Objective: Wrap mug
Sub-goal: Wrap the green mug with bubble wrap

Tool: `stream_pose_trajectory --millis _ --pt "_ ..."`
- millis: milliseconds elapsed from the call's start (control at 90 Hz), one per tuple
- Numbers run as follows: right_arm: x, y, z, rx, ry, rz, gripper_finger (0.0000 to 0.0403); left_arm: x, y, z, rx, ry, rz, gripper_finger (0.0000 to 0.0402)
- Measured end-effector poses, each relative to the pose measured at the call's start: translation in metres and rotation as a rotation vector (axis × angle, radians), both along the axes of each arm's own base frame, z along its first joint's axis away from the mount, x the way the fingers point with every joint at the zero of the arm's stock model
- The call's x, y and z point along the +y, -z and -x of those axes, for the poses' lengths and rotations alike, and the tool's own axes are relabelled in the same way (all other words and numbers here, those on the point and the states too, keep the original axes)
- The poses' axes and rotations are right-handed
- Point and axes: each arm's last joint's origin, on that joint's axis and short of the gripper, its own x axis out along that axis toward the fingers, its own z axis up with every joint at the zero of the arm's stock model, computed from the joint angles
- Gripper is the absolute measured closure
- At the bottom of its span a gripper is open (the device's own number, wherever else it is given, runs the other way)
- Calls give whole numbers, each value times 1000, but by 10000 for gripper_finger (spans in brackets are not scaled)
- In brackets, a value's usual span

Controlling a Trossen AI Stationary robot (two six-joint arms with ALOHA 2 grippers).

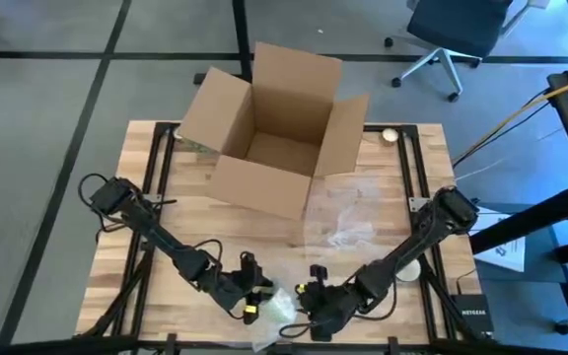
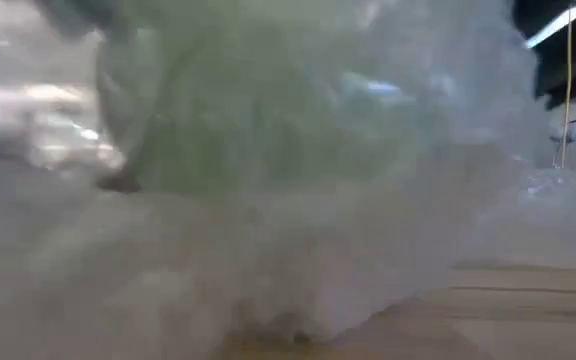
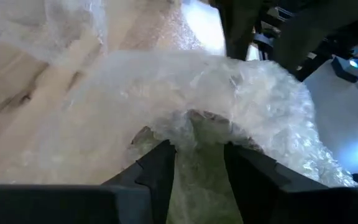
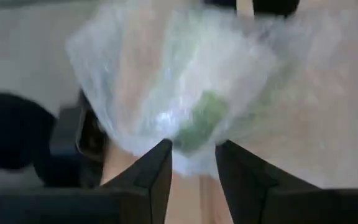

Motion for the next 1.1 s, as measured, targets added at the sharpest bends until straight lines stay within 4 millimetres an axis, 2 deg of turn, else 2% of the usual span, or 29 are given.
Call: stream_pose_trajectory --millis 156,267,522,633,867,1022,1100 --pt "7 30 -7 20 15 -8 292 -2 -5 -3 -16 6 14 277" --pt "4 44 -11 25 62 35 292 -4 -10 -5 -30 9 19 277" --pt "-19 51 -29 -42 102 215 292 -7 -13 -6 -23 41 27 277" --pt "-31 52 -37 -13 73 223 292 -7 -11 -3 6 32 21 277" --pt "-33 36 -23 138 -60 150 292 -3 -7 0 73 -12 33 277" --pt "-40 8 -10 199 -109 127 292 -3 -5 1 87 -9 26 277" --pt "-44 -7 -7 168 -102 117 292 -3 -4 2 106 2 22 277"
